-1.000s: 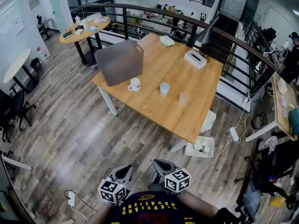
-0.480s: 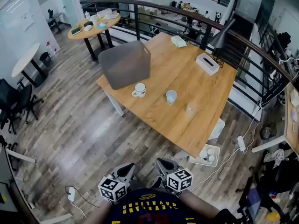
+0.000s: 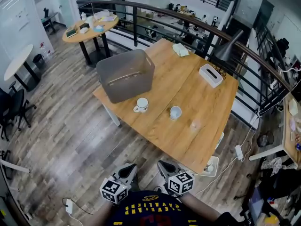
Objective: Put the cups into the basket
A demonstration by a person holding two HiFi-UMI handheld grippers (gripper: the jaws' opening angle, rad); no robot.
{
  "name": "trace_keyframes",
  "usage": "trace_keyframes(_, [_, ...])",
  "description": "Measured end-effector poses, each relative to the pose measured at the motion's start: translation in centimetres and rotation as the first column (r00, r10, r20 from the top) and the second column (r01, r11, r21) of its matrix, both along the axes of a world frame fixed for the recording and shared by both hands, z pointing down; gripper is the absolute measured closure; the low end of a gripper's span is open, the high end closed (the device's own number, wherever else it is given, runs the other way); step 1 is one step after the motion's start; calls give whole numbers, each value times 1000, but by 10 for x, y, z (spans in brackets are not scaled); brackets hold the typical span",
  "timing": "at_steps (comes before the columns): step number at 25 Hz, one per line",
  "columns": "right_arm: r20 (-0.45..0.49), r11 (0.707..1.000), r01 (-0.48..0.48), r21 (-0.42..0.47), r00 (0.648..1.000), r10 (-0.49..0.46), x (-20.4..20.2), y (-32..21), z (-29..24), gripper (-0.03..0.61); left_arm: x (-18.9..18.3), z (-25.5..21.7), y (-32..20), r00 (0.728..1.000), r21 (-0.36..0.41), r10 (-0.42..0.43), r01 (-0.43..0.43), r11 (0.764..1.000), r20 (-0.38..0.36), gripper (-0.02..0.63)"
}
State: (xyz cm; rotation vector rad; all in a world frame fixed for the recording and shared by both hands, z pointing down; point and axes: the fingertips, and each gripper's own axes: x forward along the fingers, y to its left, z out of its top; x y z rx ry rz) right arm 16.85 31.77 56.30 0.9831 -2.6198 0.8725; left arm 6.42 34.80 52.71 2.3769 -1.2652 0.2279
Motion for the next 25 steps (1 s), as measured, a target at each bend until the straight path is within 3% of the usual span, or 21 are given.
trace_keyframes(3, [-24,999,-53,6,998,53,-16,-37,-4,565,-14,-6,-40,997,23,72,-71,997,-22,603])
trace_keyframes(10, [-75,992,-128,-4,989,127,-72,-90,-8,565,-68,-8,-104,979,80,202,-204,976,28,601])
trace_keyframes(18, [-131,985,-169,-15,977,166,-123,-123,-8,565,-130,4,-157,971,63,237,-237,969,11,592])
trace_keyframes(25, [-161,975,-220,-43,964,211,-123,-143,-1,565,-135,29,-184,965,19,262,-262,965,10,511])
